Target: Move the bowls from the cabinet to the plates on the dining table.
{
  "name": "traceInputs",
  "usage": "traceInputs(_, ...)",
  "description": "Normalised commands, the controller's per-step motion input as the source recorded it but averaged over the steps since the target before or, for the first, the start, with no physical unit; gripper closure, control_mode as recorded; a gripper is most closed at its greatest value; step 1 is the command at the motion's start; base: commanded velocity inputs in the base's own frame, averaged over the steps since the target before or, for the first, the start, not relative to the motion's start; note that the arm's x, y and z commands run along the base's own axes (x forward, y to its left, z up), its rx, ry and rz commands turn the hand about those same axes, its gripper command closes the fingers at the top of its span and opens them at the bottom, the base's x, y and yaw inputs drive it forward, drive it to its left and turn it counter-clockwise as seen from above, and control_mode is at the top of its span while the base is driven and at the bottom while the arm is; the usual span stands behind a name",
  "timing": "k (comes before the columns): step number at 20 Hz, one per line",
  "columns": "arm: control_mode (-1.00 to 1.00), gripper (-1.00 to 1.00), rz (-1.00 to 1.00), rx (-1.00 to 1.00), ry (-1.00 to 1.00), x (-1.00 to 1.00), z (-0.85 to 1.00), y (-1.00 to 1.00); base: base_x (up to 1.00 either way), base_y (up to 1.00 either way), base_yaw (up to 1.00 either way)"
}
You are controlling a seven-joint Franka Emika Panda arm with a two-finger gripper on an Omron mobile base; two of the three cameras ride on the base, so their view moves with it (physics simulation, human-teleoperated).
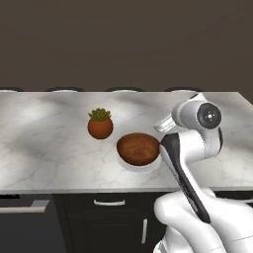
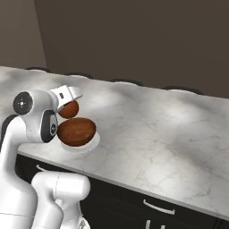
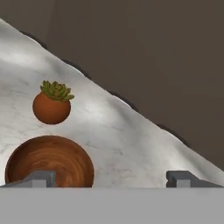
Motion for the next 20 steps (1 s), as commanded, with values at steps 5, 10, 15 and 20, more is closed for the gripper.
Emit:
traceInputs(5, -1.0, -1.0, -0.03, 0.23, -0.14, -0.12, 0.72, -0.02, 0.0, 0.0, 0.0)
traceInputs(10, -1.0, -1.0, 0.0, 0.28, -0.08, -0.12, 0.63, 0.0, 0.0, 0.0, 0.0)
traceInputs(15, -1.0, -1.0, 0.0, 0.26, -0.05, -0.1, 0.3, 0.0, 0.0, 0.0, 0.0)
traceInputs(20, -1.0, -1.0, -0.06, 0.11, -0.05, -0.1, -0.03, -0.01, 0.0, 0.0, 0.0)
